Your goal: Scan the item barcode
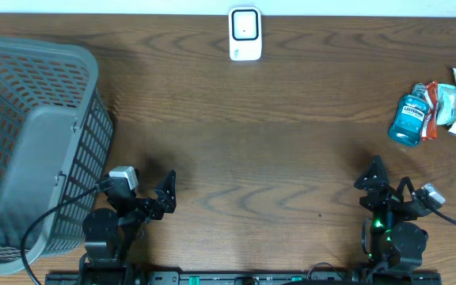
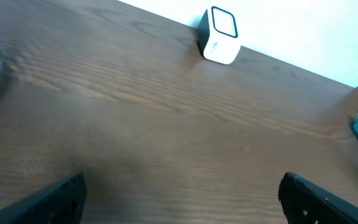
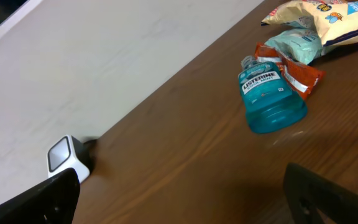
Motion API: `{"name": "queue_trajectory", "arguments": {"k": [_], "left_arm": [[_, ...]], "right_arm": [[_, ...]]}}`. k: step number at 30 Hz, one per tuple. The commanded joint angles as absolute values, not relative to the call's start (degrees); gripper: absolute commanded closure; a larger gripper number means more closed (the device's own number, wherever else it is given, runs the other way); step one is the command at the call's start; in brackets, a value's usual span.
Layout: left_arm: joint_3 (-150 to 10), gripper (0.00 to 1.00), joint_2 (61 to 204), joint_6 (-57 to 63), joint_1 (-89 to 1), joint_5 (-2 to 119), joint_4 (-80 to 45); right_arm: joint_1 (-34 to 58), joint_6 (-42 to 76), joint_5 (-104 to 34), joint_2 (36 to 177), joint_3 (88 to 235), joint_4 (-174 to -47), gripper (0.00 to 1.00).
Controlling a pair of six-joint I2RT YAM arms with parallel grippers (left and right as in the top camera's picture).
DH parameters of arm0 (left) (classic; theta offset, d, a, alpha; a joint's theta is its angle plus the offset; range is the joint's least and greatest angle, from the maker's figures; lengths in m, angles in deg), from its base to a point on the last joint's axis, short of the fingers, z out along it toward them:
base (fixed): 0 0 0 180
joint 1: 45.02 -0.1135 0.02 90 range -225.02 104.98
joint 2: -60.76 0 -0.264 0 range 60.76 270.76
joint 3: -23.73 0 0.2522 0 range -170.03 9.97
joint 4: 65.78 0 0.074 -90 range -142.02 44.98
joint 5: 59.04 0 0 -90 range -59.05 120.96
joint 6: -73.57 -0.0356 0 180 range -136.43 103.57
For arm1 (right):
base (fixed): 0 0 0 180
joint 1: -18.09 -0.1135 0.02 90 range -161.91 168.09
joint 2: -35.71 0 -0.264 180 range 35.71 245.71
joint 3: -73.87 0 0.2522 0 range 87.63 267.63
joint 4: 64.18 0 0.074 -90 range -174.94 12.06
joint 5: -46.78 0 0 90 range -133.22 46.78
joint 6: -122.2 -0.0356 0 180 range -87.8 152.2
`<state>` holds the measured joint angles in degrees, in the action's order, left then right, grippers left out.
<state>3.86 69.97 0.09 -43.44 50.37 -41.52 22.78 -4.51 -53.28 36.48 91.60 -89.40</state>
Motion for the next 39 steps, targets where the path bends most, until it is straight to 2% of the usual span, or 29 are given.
{"name": "queue_trajectory", "arguments": {"k": [1, 10, 15, 39], "left_arm": [[3.64, 0.02, 69.73, 0.20, -43.72, 50.88, -41.52], [3.64, 0.02, 69.73, 0.20, -43.72, 50.88, -41.52], [3.64, 0.02, 69.73, 0.20, -43.72, 50.88, -41.52], [3.64, 0.02, 69.73, 0.20, -43.72, 50.88, -41.52]], "right_arm": [[22.91, -5.03, -53.68, 36.02, 91.25, -89.23, 0.01], [22.91, -5.03, -55.78, 36.02, 91.09, -88.68, 0.01], [22.91, -5.12, -55.23, 36.00, 87.73, -80.51, 0.01], [22.93, -5.03, -55.25, 36.02, 87.95, -80.83, 0.01]]}}
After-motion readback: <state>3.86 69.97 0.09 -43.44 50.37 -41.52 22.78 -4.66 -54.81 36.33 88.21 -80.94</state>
